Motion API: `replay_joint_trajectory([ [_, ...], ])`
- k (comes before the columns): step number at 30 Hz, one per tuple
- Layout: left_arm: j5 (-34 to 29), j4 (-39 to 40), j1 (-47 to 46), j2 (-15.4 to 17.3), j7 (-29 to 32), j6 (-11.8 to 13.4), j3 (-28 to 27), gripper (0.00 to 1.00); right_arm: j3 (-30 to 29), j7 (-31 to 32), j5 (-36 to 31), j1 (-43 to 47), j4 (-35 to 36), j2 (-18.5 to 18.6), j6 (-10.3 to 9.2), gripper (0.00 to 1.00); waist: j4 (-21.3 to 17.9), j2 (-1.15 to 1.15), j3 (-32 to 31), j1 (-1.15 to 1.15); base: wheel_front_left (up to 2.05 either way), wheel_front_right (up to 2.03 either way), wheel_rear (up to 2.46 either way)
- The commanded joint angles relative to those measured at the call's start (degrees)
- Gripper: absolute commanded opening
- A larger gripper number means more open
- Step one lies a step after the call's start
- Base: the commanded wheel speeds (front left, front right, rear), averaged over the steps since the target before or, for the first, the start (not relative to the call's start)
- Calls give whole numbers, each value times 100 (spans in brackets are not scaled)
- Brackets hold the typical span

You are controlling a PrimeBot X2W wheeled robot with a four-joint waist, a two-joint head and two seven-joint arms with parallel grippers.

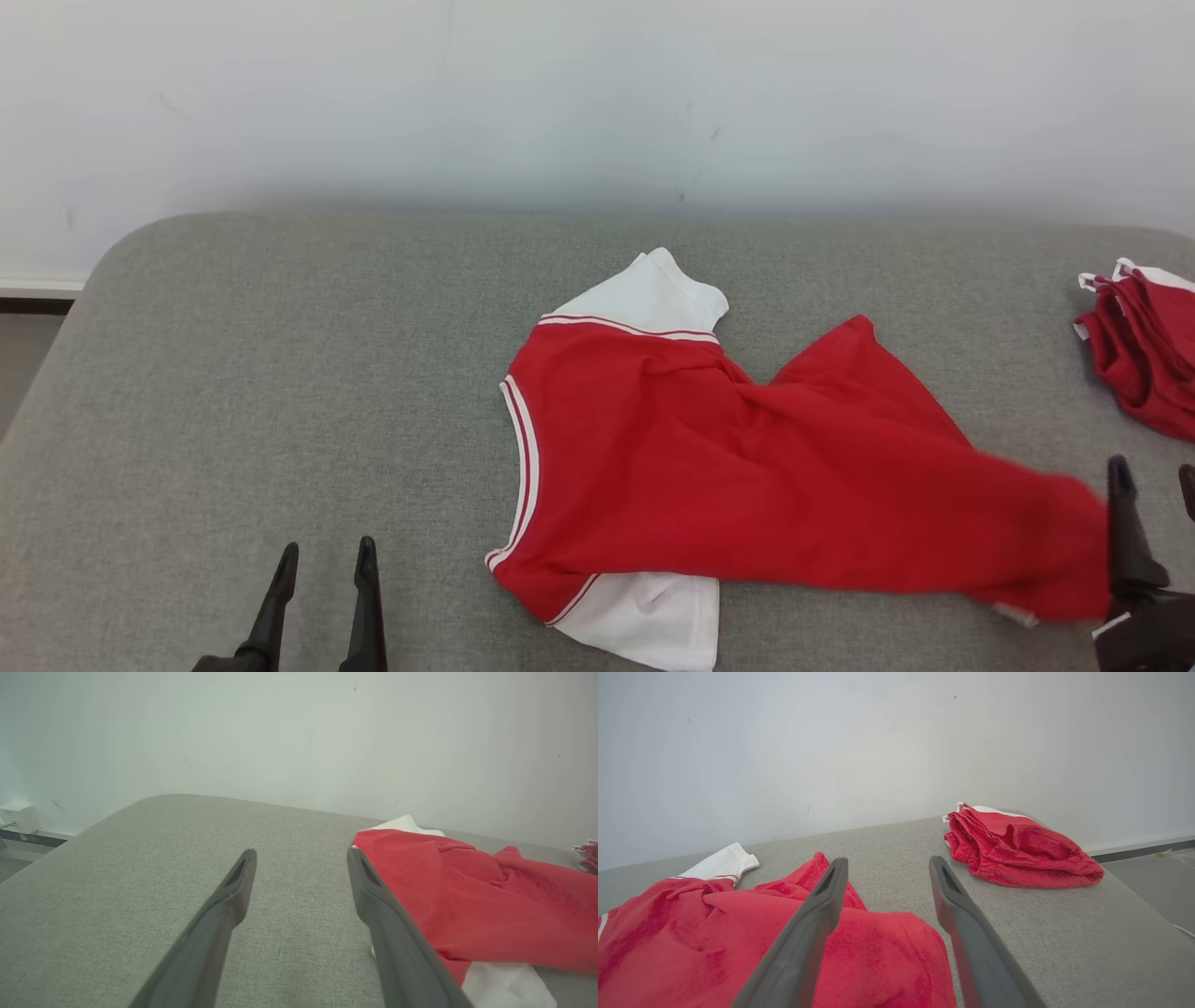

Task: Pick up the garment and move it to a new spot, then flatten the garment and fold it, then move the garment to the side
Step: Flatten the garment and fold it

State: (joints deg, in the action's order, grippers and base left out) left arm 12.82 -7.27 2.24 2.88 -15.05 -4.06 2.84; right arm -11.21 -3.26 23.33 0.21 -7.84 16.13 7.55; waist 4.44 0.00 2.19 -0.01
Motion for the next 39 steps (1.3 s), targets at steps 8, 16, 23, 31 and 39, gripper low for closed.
replay_joint_trajectory([
  [8, -117, 25, 179, 1, -18, -34, -165, 100, 204, -560, -490, 126, 649, -467, -15, 100, -153, 0, -195, 1, 0, 0, 0],
  [16, -156, 70, 213, 1, -18, -68, -223, 100, 813, -1095, -584, 370, 858, -591, -15, 100, -251, 0, -230, 1, 0, 0, 0],
  [23, -177, 25, 165, 0, -18, -98, -176, 100, 1267, -1194, -523, 381, 589, -659, -15, 100, -268, 0, -163, 1, 0, 0, 0],
  [31, -245, -294, -147, 24, -18, -195, 18, 100, 1436, -1197, -595, 191, 554, -717, -15, 100, -331, 0, -20, 1, 0, 0, 0],
  [39, -171, -1271, -963, 290, 96, -296, 346, 100, 1487, -1198, -520, -24, 394, -655, -15, 100, -566, 0, 135, 1, 0, 0, 0],
])
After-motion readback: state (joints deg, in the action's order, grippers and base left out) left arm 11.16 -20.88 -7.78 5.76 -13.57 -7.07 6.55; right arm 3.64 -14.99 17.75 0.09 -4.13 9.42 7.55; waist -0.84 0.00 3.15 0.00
